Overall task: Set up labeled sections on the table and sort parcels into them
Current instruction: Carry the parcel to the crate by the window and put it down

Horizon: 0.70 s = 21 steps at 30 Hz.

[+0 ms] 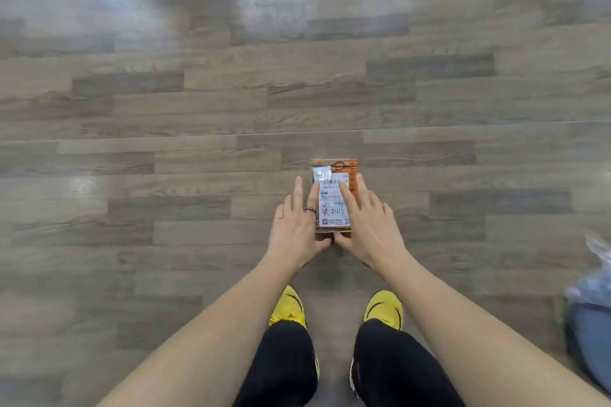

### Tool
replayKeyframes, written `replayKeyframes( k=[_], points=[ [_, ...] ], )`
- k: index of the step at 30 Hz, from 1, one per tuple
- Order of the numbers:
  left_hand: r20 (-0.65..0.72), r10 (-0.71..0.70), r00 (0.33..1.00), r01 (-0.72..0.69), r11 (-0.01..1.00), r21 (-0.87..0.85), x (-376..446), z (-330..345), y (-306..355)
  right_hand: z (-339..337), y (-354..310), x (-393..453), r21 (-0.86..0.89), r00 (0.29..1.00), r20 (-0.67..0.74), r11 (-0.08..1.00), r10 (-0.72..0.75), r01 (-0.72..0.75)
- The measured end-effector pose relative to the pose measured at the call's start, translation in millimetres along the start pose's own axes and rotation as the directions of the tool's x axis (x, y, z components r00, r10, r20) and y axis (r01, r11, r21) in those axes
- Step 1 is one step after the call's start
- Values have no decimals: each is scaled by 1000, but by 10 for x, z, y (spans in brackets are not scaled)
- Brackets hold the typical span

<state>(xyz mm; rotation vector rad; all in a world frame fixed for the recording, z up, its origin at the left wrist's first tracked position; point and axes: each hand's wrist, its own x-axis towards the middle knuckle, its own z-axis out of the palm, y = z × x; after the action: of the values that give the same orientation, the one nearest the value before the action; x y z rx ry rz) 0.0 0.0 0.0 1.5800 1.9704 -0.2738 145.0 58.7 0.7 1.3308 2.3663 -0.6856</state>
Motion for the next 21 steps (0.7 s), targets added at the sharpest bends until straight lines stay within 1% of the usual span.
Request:
replayKeyframes(
  k=[1, 2, 4, 6, 9, 13, 16, 17, 21],
  points=[
    [23, -12, 1000, 13, 1000, -6, 110, 160, 11, 171, 49, 80, -11, 1000, 27, 1000, 4, -4],
    [25, -45, 999, 46, 998, -42, 216, 328, 5, 320, 92, 158, -10, 999, 22, 1000, 26, -26],
    [57, -71, 996, 73, 997, -34, 408, 664, -30, 628, 207, 294, -52, 997, 71, 998, 42, -38],
    [72, -56, 996, 58, 998, -22, 550, 937, -17, 883, 313, 419, -63, 996, 82, 997, 40, -35],
    [37, -36, 999, 38, 998, -46, 745, 1200, -59, 1115, 423, 573, -40, 997, 71, 999, 7, -4],
    [-9, -18, 1000, 17, 995, -96, 911, 1429, -108, 1324, 438, 752, 19, 998, 50, 999, -33, 32],
    [-130, 18, 991, -42, 982, -184, 962, 1577, -129, 1440, 422, 820, 95, 998, -4, 994, -57, 57],
    [-150, 29, 988, -61, 976, -210, 962, 1599, -131, 1457, 419, 824, 113, 998, -13, 992, -62, 63],
    [-125, 33, 992, -62, 969, -238, 929, 1471, -107, 1358, 446, 826, 129, 995, 1, 987, -98, 97]
  ],
)
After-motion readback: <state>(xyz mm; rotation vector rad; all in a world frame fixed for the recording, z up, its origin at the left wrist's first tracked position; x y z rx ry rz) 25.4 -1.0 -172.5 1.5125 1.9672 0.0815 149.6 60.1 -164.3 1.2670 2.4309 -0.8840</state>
